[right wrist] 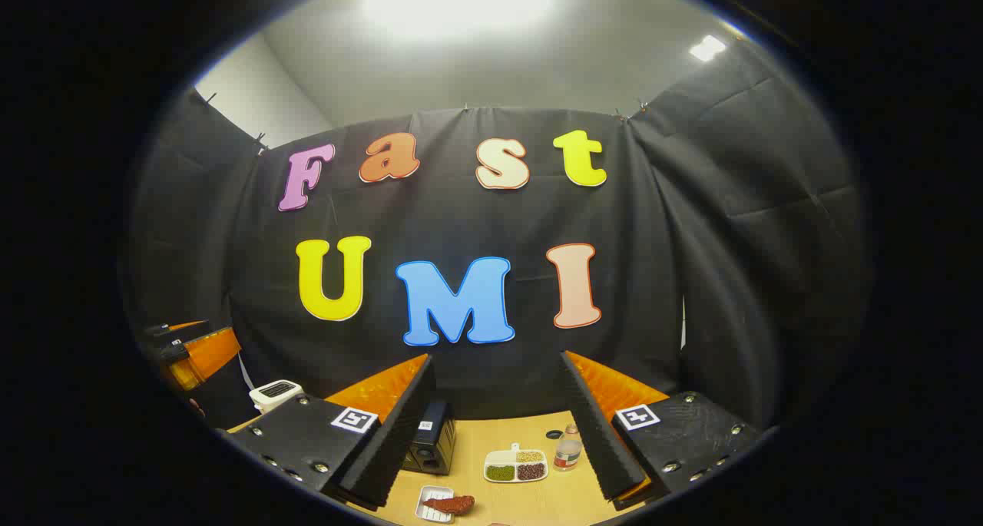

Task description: Open the electric oven with the left hand, put the food in, and close the electric oven.

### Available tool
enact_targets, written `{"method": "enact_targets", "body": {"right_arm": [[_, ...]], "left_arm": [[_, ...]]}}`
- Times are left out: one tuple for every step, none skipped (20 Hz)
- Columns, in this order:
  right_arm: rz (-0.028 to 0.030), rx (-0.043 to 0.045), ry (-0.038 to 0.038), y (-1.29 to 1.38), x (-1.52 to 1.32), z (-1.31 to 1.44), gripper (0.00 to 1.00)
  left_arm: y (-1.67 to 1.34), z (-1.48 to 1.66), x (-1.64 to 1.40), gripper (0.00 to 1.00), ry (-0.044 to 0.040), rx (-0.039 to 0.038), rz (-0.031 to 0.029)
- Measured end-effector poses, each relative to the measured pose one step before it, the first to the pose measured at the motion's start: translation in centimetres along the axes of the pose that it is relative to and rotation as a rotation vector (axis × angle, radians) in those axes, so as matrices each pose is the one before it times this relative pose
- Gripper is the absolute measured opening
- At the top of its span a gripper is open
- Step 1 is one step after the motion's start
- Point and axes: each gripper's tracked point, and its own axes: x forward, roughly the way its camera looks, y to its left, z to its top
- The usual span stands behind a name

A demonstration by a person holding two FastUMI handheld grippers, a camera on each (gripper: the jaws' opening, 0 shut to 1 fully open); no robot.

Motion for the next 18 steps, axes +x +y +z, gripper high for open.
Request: {"method": "enact_targets", "body": {"right_arm": [[0.00107, 0.00424, 0.00228, -0.093, 0.161, -0.103, 0.97], [-0.00115, 0.00047, 0.00289, -0.068, 0.117, -0.142, 0.97], [-0.00336, -0.00282, -0.00043, -0.18, 0.164, -0.034, 0.97], [0.00071, -0.0019, -0.00323, -0.02, 0.146, 0.105, 0.97], [0.00069, -0.00033, -0.00623, -0.048, 0.087, 0.184, 0.97], [0.00149, -0.0015, -0.00559, 0.015, 0.13, 0.104, 0.97], [0.00046, -0.00147, -0.00039, -0.061, 0.251, -0.04, 0.97], [0.00331, 0.00062, -0.00117, -0.017, 0.164, -0.072, 0.97], [0.00339, 0.0012, -0.00041, 0.104, 0.19, -0.007, 0.97], [0.00429, -0.00054, 0.00261, 0.087, 0.14, -0.205, 0.97], [0.00593, -0.00055, 0.00569, 0.077, 0.217, -0.28, 0.97], [0.00525, 0.00118, 0.00528, 0.035, 0.198, -0.309, 0.97], [0.00298, 0.00172, 0.0024, -0.04, 0.209, -0.082, 0.97], [-0.00403, -0.0022, 0.00141, -0.276, 0.099, -0.246, 0.97], [-0.00451, -0.00483, -0.00125, -0.316, 0.096, -0.151, 0.97], [-0.00169, -0.00146, -0.00296, -0.223, 0.056, -0.079, 0.97], [0.0036, -0.00039, -0.00301, -0.169, 0.061, -0.036, 0.97], [0.00607, 0.0006, -0.00262, -0.126, 0.154, -0.081, 0.97]], "left_arm": [[-0.271, -0.035, 0.148, 0.99, 0.00198, 0.00225, -0.00406], [-0.143, -0.126, 0.027, 0.99, -0.00051, 0.00376, -0.00292], [-0.173, 0.139, 0.18, 0.99, 0.00026, 0.00351, -0.00249], [-0.262, -0.16, 0.121, 0.99, 0.00079, 0.0003, -0.00551], [-0.329, -0.053, 0.307, 0.99, 0.00477, -0.0057, -0.01136], [-0.221, -0.313, 0.15, 0.99, 0.00386, -0.00348, -0.00591], [0.001, -0.198, 0.1, 0.99, 0.00533, -0.00028, 0.001], [0.091, -0.26, -0.008, 0.99, 0.00192, 0.00217, 0.00169], [-0.012, -0.027, 0.012, 0.99, 0.0002, 0.00224, 0.00224], [0.076, 0.022, -0.013, 0.97, -0.00077, 0.00256, 0.00414], [0.119, -0.002, 0.199, 0.95, -0.00017, 0.00229, 0.00593], [0.045, -0.192, 0.123, 0.99, 0.0003, 0.00024, 0.00451], [-0.026, -0.042, 0.121, 0.99, 0.00199, 0.00055, 0.00392], [0.102, -0.347, -0.157, 0.99, 0.00275, -0.00003, 0.00525], [0.027, -0.262, 0.091, 0.99, 0.00323, -0.00137, 0.00446], [-0.008, -0.287, 0.177, 0.99, 0.00223, -0.00112, 0.00374], [-0.038, -0.209, -0.057, 0.99, -0.00193, 0.00165, 0.00419], [-0.016, -0.199, -0.034, 0.95, -0.0015, 0.00315, 0.00294]]}}
